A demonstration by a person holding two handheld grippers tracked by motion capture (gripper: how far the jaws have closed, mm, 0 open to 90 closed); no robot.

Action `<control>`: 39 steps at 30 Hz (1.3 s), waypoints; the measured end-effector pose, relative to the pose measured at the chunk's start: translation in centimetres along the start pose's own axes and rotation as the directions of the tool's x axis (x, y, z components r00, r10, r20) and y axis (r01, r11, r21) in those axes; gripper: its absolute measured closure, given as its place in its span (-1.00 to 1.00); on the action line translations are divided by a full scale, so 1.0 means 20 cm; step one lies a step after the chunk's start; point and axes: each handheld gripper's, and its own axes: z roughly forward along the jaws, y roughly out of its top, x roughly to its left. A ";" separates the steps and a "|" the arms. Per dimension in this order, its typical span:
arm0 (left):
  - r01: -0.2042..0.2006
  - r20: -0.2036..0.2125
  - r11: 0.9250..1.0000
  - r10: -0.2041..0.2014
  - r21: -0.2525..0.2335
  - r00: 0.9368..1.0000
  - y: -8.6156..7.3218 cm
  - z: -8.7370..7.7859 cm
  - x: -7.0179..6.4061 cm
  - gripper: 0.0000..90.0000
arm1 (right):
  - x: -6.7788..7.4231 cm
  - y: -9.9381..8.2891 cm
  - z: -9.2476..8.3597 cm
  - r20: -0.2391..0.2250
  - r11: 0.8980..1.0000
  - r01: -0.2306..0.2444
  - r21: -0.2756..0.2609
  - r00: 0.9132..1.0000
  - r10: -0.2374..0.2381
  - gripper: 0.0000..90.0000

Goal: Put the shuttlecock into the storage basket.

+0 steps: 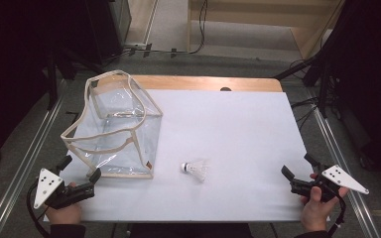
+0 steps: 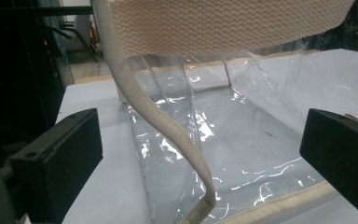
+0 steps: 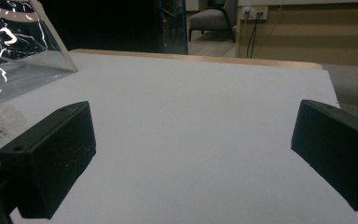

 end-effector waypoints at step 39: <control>0.003 0.006 1.000 -0.003 -0.002 1.000 0.00 0.01 0.00 -1.00 | 0.25 0.11 0.05 -0.106 0.998 0.057 0.009 0.993 -0.056 -1.00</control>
